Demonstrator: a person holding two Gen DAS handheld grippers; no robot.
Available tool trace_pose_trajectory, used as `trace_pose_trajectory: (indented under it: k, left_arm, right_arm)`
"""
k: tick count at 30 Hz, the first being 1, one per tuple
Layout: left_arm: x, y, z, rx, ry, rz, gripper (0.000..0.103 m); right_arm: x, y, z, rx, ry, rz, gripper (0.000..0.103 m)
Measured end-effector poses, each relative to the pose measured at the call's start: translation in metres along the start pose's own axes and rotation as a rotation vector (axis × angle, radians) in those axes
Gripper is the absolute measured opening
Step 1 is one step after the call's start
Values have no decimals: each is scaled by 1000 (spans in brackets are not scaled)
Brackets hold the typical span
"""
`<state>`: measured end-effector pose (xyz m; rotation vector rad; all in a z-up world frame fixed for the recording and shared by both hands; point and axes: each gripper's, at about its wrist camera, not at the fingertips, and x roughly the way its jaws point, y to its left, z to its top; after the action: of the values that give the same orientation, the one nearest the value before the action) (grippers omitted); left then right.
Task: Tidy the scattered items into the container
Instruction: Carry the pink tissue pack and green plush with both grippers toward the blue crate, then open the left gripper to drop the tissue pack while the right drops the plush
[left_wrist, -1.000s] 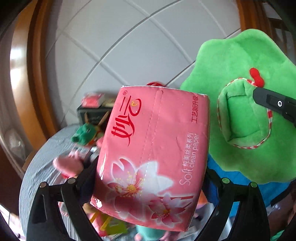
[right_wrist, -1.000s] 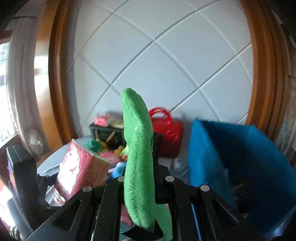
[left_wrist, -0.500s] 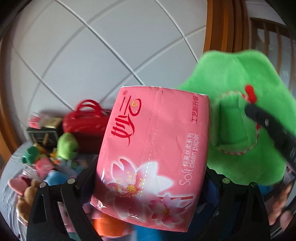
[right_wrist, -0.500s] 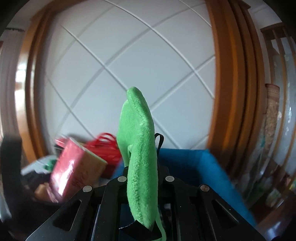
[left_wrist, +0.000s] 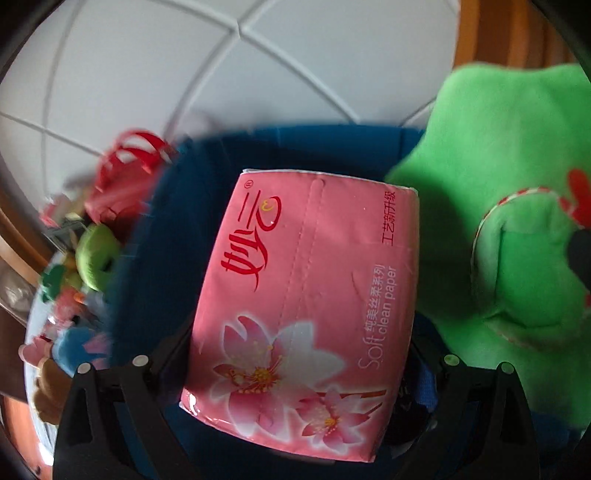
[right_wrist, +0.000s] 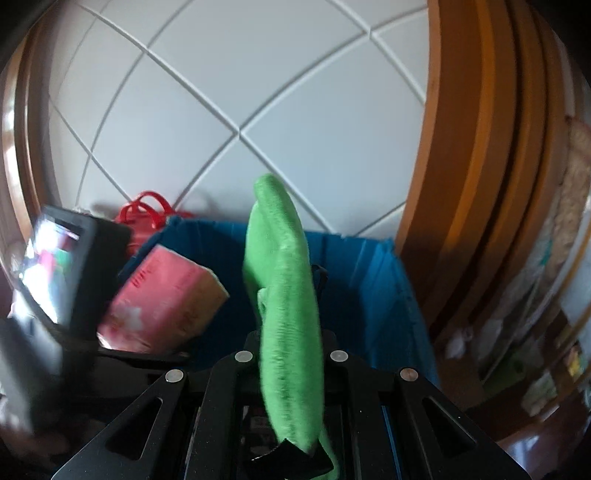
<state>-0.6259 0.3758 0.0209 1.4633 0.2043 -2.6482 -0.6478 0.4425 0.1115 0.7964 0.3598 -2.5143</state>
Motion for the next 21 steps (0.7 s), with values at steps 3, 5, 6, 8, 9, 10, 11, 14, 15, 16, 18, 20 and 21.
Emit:
trace_pose_trajectory:
  k: [3,5,6,8,9,10,11,14,15,16,18,20,21]
  left_arm:
    - [38,-6,10,-18,66,-7,96]
    - [56,-10,13,2,83,9,96]
    - [65,-13,14,18,104,5,97]
    - [80,-14,15,18,159,-9,97]
    - [88,-14,15,9,188,-12,97]
    - [94,-14,14,12,204,-6,97]
    - [98,-16,13,28,214,9,97]
    - [102,-26,9,89,208,47,97]
    - [102,-29,8,100,210,42,97]
    - [102,-31,7,110,215,32,97]
    - [101,-36,5,129,220,19,97]
    - [97,-37,5,136,192,42,97]
    - [94,-37,6,139,173,57,97]
  right_arm:
    - [36,-10,3,11,46,7,10]
    - [61,-17,3,11,88,2,10]
    - [76,-17,1,5,116,-6,10]
    - [96,-25,-6,-6,159,-19,10]
    - [108,-26,-12,-4,187,-26,10]
    - [116,-31,-18,4,205,-30,10]
    - [126,-36,-24,21,231,-29,11]
    - [145,-43,-36,17,264,-53,26]
    - [146,-43,-36,15,266,-57,39]
    - [145,-44,-37,21,268,-52,48]
    - [143,-44,-37,23,261,-45,94]
    - [139,-42,-37,1,250,-56,99]
    - [137,-40,-37,-10,248,-62,99]
